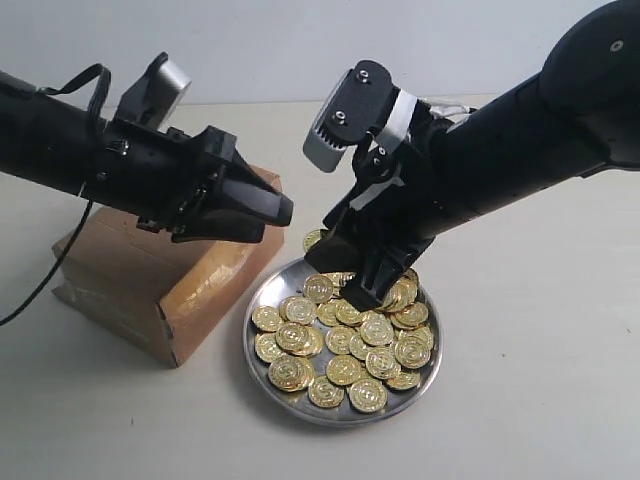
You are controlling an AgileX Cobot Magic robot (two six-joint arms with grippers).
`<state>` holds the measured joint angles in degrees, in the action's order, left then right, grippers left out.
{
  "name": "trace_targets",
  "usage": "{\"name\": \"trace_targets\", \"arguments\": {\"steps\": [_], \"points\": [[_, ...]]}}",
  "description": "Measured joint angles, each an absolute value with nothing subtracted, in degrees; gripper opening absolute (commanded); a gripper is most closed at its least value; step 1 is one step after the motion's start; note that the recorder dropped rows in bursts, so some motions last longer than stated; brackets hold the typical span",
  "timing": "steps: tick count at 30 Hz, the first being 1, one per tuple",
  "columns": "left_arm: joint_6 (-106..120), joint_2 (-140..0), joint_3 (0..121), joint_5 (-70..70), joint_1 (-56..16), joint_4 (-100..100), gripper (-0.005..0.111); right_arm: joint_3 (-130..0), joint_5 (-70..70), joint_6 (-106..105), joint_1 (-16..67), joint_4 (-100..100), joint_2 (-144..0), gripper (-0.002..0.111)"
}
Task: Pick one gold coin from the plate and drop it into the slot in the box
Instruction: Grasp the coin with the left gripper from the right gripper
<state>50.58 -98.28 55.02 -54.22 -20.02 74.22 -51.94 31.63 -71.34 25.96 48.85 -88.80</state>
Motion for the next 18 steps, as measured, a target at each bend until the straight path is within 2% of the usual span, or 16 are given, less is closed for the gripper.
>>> {"name": "trace_targets", "arguments": {"steps": [12,15,18], "points": [[37.52,-105.10,61.68,-59.62,-23.63,68.33,0.051,-51.81,32.00,-71.55,25.96,48.56,-88.93,0.019],[36.92,-105.90,61.81,-60.35,-23.63,69.17,0.037,-51.81,32.00,-71.55,25.96,48.56,-88.93,0.019],[36.81,-106.34,61.81,-60.63,-23.63,70.22,0.037,-51.81,32.00,-71.55,25.96,48.56,-88.93,0.019]]}}
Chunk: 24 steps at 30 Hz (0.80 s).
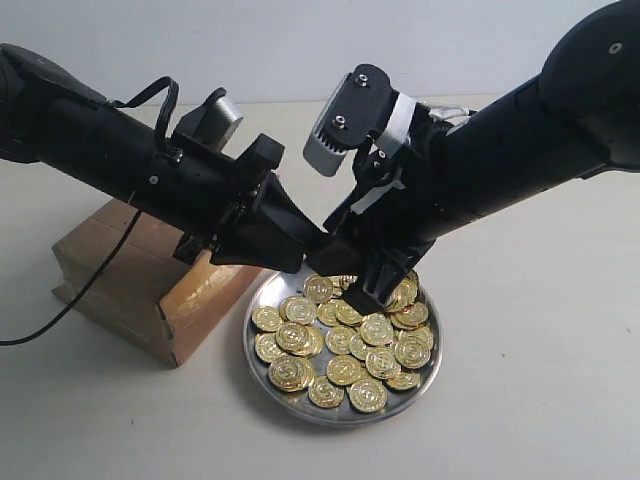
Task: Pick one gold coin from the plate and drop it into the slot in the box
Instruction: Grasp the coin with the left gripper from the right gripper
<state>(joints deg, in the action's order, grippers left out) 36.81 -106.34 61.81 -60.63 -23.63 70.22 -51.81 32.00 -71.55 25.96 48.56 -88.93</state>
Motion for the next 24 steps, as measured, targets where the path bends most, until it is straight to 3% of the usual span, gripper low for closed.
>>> {"name": "trace_targets", "arguments": {"steps": [24], "points": [[37.01,-106.43,61.81,-61.86,-23.63,73.04,0.036,-51.81,32.00,-71.66,25.96,48.56,-88.93,0.019]]}}
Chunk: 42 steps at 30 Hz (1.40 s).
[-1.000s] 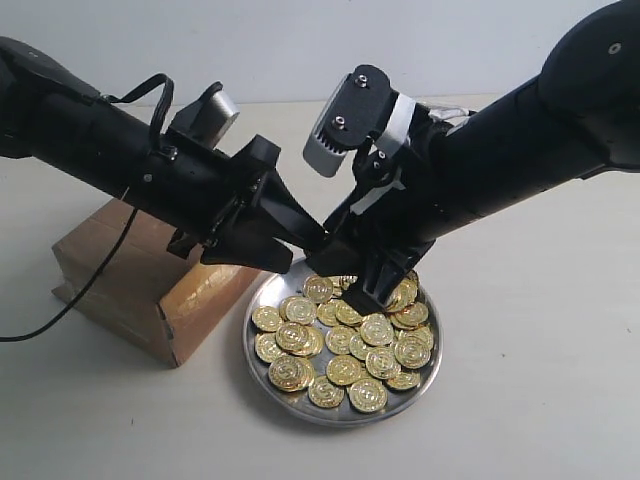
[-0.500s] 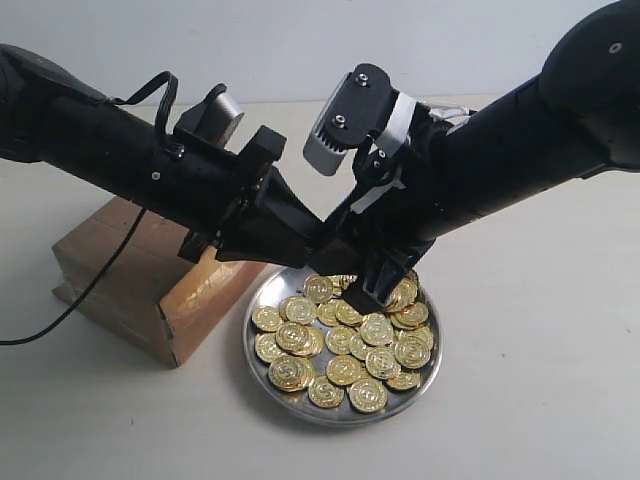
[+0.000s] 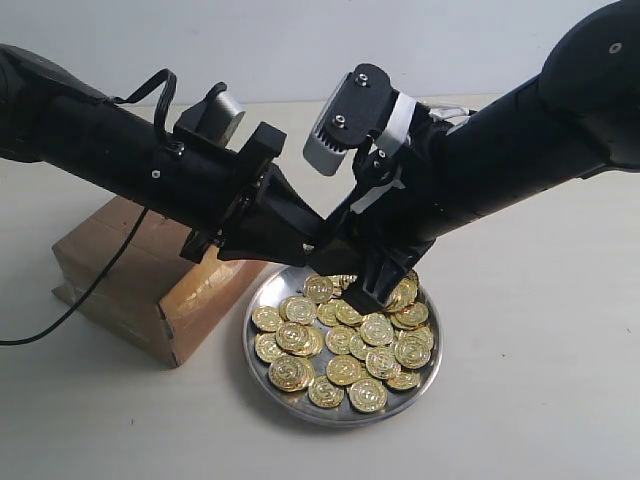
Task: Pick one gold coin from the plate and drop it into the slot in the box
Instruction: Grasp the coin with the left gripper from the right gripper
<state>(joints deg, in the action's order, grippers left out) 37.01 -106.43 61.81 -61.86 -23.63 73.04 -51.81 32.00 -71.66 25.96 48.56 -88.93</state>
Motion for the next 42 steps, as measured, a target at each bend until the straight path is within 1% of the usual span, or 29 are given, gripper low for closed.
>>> {"name": "trace_targets", "arguments": {"steps": [16,17,18,19,21,22,23,32,33,34,38,42], "points": [[37.13,-106.43,61.81,-61.86,-23.63,73.04,0.036,-51.81,32.00,-71.66,25.96,50.05,-88.93,0.019],[37.25,-106.43,61.81,-61.86,-23.63,73.04,0.034,-51.81,32.00,-71.66,25.96,50.16,-88.93,0.019],[37.25,-106.43,61.81,-61.86,-23.63,73.04,0.030,-51.81,32.00,-71.66,25.96,50.14,-88.93,0.019],[37.25,-106.43,61.81,-61.86,-23.63,73.04,0.022,-51.81,32.00,-71.66,25.96,50.28,-88.93,0.019],[37.92,-106.43,61.81,-61.86,-23.63,73.04,0.010,-51.81,32.00,-71.66,25.96,50.28,-88.93,0.019],[38.15,-106.43,61.81,-61.86,-23.63,73.04,0.007,-51.81,32.00,-71.66,25.96,50.28,-88.93,0.019],[38.34,-106.43,61.81,-61.86,-23.63,73.04,0.005,-51.81,32.00,-71.66,25.96,50.28,-88.93,0.019],[39.88,-106.43,61.81,-61.86,-23.63,73.38,0.005,-51.81,31.79,-71.66,25.96,50.40,-88.93,0.019],[40.07,-106.43,61.81,-61.86,-23.63,73.38,0.002,-51.81,31.79,-71.66,25.96,50.40,-88.93,0.019],[40.50,-106.43,61.81,-61.86,-23.63,73.53,0.000,-51.81,31.79,-71.66,25.96,50.40,-88.93,0.027],[41.38,-106.43,61.81,-61.90,-23.63,73.52,0.000,-51.81,31.65,-71.66,25.96,50.40,-88.93,0.052],[42.34,-106.43,61.81,-61.90,-23.63,73.52,0.000,-51.81,31.65,-71.66,25.96,50.51,-88.93,0.057]]}}
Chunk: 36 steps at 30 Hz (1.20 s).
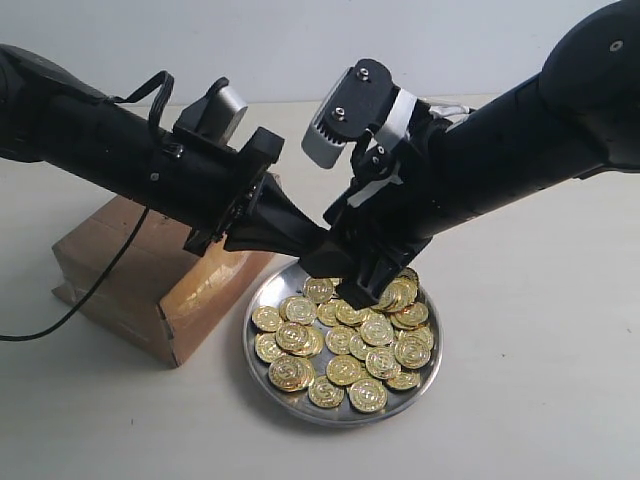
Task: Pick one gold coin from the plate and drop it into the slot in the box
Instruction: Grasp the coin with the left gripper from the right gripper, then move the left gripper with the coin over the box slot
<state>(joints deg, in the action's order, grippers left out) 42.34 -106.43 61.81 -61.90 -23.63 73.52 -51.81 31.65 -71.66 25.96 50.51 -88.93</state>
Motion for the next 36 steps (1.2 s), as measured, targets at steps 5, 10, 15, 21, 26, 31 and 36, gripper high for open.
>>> {"name": "trace_targets", "arguments": {"steps": [5,10,15,21,26,31,36], "points": [[44.06,-106.43,61.81,-61.90,-23.63,73.52,0.000,-51.81,31.65,-71.66,25.96,48.97,-88.93,0.057],[47.14,-106.43,61.81,-61.79,-23.63,73.39,0.000,-51.81,32.57,-67.15,25.96,45.17,-88.93,0.057],[48.81,-105.40,62.77,-59.80,-23.63,68.97,0.000,-51.81,32.79,-54.25,25.96,35.80,-88.93,0.054],[47.59,-99.51,66.83,-59.31,-23.63,56.01,0.000,-51.81,38.01,-51.41,25.96,33.93,-88.93,0.008],[35.88,-93.03,67.24,-53.37,-23.63,34.12,0.000,-51.81,39.01,-51.20,25.96,33.68,-88.93,0.000],[26.02,-89.85,67.24,-49.35,-23.63,21.54,0.000,-51.81,39.17,-51.20,25.96,33.68,-88.93,0.000],[21.77,-89.56,67.24,-46.13,-23.63,15.45,0.000,-51.81,39.17,-50.98,25.96,33.78,-88.93,0.000]]}}
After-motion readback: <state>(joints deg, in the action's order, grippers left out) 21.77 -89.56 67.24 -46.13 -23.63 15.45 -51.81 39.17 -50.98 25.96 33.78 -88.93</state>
